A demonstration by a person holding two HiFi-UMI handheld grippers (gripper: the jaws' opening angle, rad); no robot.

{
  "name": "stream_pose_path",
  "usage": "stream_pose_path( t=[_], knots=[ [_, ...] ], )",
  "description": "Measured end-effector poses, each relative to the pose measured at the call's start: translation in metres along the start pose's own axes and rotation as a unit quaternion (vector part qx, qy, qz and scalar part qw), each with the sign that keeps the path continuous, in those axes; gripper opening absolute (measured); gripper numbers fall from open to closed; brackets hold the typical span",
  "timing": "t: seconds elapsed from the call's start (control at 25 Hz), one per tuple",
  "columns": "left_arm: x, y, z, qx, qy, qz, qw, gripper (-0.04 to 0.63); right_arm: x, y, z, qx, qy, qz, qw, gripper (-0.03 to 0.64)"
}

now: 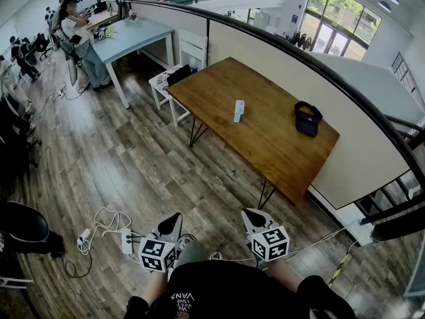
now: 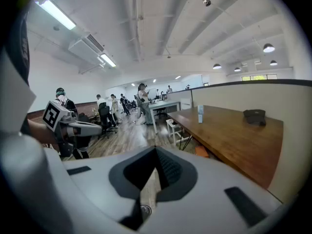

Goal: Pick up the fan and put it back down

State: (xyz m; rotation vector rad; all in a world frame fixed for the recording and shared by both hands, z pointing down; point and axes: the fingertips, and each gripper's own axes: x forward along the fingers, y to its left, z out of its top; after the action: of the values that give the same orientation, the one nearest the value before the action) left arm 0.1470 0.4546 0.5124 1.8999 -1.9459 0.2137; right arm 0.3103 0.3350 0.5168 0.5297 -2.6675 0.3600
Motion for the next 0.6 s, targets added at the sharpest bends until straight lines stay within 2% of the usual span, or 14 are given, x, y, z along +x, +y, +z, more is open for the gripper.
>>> stream_pose_path(
  t=[0.2, 0.36, 0.44, 0.48, 0.52, 0.56, 0.6],
  knots=[
    [0.000, -0.002, -0.004, 0.016, -0.007, 0.007, 0.9998, 0.011, 0.004, -0.005, 0.000, 0.007, -0.008, 0.011, 1.000, 0.012],
    [0.003, 0.001, -0.003, 0.004, -0.019, 0.013, 0.9997, 0.012, 0.012, -0.007, 0.004, 0.033, -0.022, 0.023, 0.999, 0.014],
    [0.009, 0.002, 0.000, -0.002, -0.025, 0.006, 0.9997, 0.020, 0.017, -0.011, 0.005, 0.037, -0.020, 0.017, 0.999, 0.041],
    [0.012, 0.003, 0.002, -0.005, -0.028, 0.000, 0.9996, 0.025, 0.021, -0.013, 0.006, 0.040, -0.019, 0.012, 0.999, 0.083],
    [0.017, 0.006, 0.004, -0.008, -0.029, -0.004, 0.9995, 0.066, 0.025, -0.016, 0.008, 0.042, -0.019, 0.006, 0.999, 0.135],
    [0.021, 0.010, 0.006, -0.010, -0.029, -0.007, 0.9995, 0.154, 0.030, -0.020, 0.010, 0.044, -0.020, -0.002, 0.999, 0.162],
    [0.026, 0.015, 0.008, -0.011, -0.028, -0.010, 0.9995, 0.199, 0.035, -0.023, 0.013, 0.045, -0.020, -0.010, 0.999, 0.178]
  ],
)
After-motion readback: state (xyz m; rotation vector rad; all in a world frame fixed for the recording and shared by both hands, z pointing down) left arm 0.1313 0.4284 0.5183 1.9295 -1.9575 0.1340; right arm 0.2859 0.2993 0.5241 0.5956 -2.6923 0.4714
